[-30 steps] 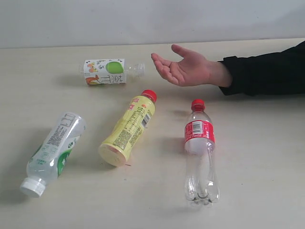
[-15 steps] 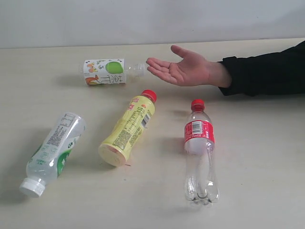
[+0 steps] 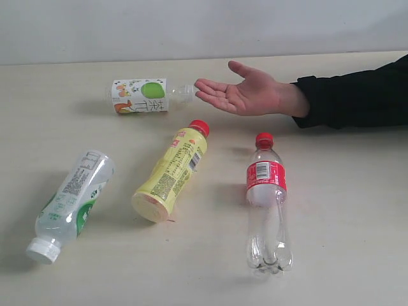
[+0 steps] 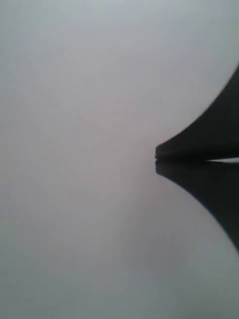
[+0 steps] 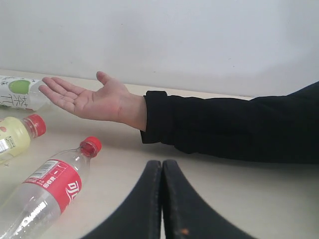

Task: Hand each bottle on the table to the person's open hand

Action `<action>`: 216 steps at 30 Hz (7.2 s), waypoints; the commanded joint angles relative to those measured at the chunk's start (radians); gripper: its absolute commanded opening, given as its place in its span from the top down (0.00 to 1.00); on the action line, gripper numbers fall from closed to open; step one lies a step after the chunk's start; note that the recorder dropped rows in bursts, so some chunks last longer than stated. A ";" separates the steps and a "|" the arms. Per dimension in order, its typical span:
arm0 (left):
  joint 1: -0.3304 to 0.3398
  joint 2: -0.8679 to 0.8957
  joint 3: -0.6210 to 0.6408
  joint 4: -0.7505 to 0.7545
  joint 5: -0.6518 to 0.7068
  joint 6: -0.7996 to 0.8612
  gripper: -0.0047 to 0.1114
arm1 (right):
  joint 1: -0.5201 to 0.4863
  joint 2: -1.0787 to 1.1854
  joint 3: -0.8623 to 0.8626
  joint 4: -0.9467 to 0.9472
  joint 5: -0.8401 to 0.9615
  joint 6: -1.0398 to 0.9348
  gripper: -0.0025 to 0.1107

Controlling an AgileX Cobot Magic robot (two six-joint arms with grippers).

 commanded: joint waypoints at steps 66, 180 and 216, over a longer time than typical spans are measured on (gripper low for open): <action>-0.446 1.375 -0.453 0.081 1.162 0.225 0.60 | -0.006 -0.006 0.005 -0.004 -0.005 -0.004 0.98; -0.433 1.865 -1.538 -0.635 1.380 0.257 0.18 | -0.003 -0.006 0.005 -0.004 -0.005 -0.004 0.98; -0.504 1.667 -1.369 -0.462 1.713 0.716 0.18 | -0.003 -0.006 0.005 -0.004 -0.005 -0.004 0.98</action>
